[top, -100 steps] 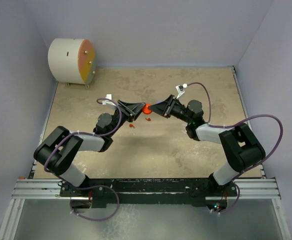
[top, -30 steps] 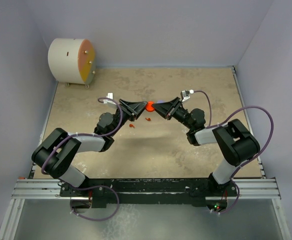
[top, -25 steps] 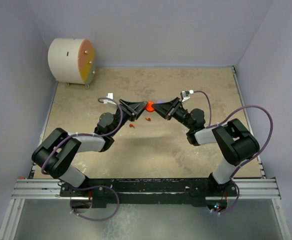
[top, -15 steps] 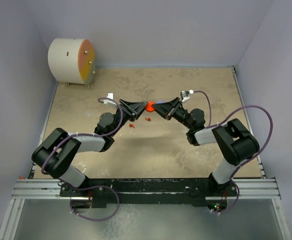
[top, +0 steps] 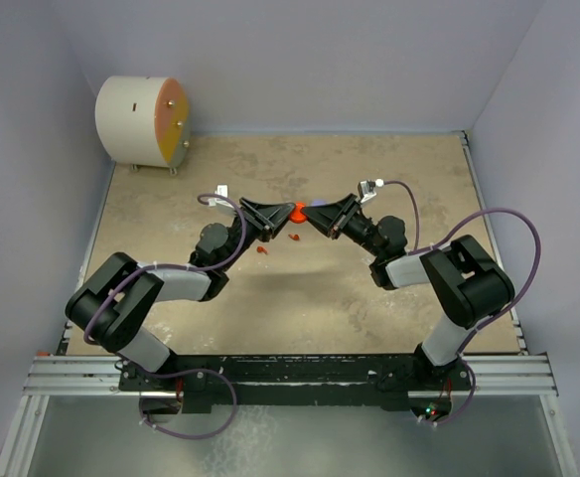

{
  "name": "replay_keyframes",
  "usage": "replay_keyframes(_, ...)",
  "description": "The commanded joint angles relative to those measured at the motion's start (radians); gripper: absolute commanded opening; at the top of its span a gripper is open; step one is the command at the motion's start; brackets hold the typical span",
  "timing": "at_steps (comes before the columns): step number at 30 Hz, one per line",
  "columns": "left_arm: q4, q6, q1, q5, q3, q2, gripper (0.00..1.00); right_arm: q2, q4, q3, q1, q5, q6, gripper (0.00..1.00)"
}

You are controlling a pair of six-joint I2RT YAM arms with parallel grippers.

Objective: Insert the wireless bluetooth earbuds into the charging case
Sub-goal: Open the charging case.

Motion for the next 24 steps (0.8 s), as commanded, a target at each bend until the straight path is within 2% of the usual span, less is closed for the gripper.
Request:
replay_keyframes(1, 0.067, 0.007, -0.011, 0.015, 0.039, -0.002, 0.31, -0.001, 0.05, 0.025, 0.007, 0.004, -0.005, 0.0)
replay_keyframes(9, 0.062, 0.007, -0.012, 0.01, 0.036, -0.005, 0.25, -0.002, 0.057, 0.022, 0.007, 0.005, -0.004, 0.0)
replay_keyframes(11, 0.063, 0.006, -0.012, 0.009, 0.036, -0.006, 0.19, -0.004, 0.058, 0.02, 0.007, 0.005, -0.004, 0.0)
replay_keyframes(14, 0.063, 0.006, -0.012, 0.009, 0.035, -0.008, 0.02, -0.004, 0.059, 0.021, 0.007, 0.006, -0.004, 0.01)
replay_keyframes(15, 0.062, 0.007, -0.012, 0.008, 0.037, -0.009, 0.0, -0.005, 0.064, 0.021, 0.007, 0.006, -0.005, 0.07)
replay_keyframes(16, 0.061, 0.008, -0.012, 0.006, 0.035, -0.01, 0.0, -0.005, 0.063, 0.024, 0.007, 0.003, -0.009, 0.19)
replay_keyframes(19, 0.048, 0.014, -0.012, 0.006, 0.038, -0.02, 0.0, -0.01, 0.026, 0.035, 0.006, -0.037, -0.029, 0.65)
replay_keyframes(20, 0.039, 0.019, -0.011, 0.006, 0.038, -0.027, 0.0, -0.019, 0.028, 0.035, 0.003, -0.039, -0.03, 0.75)
replay_keyframes(22, 0.009, 0.035, -0.011, -0.001, 0.039, -0.044, 0.0, -0.045, -0.01, 0.044, -0.002, -0.039, -0.065, 0.89)
replay_keyframes(24, -0.032, 0.057, -0.011, -0.008, 0.043, -0.065, 0.0, -0.082, -0.091, 0.063, -0.005, -0.032, -0.134, 0.97)
